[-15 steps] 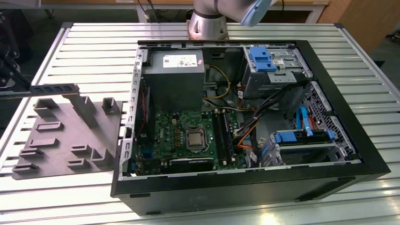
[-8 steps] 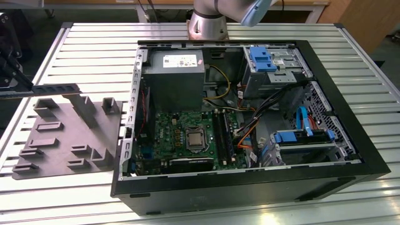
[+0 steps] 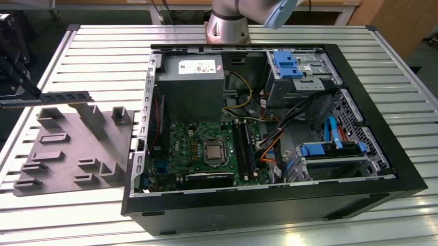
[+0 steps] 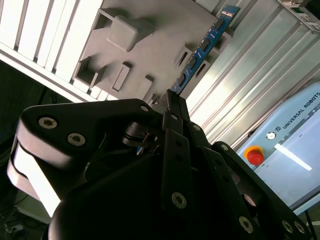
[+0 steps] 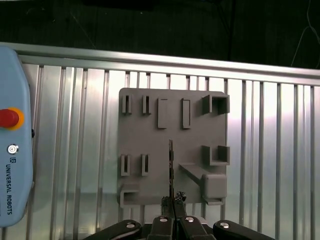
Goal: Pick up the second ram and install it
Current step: 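Pick up the second ram and move it above second insertion slot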
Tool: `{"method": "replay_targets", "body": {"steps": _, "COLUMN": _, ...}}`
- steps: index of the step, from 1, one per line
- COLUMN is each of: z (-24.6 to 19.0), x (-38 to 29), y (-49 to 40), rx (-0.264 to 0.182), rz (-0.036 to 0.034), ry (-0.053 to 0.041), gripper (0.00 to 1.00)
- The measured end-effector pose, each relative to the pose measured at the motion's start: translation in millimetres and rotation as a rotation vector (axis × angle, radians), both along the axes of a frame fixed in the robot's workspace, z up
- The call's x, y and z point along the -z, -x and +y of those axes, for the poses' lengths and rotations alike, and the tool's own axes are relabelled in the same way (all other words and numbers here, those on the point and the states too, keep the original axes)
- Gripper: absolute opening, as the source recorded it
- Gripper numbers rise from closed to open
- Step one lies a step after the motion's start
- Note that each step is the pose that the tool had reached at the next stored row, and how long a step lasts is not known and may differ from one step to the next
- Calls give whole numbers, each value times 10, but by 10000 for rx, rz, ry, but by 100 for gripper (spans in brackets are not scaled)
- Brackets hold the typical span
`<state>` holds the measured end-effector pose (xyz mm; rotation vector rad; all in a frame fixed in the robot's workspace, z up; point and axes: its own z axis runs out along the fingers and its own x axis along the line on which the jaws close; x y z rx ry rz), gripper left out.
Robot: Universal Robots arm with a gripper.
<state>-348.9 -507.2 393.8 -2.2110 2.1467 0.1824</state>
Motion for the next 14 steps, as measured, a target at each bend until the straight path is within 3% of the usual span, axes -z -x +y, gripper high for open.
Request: {"method": "replay_targets", "body": {"steps": 14, "z": 0, "x": 0, "y": -118, "rx": 0, "rz": 0, "ry": 0, "gripper": 12}}
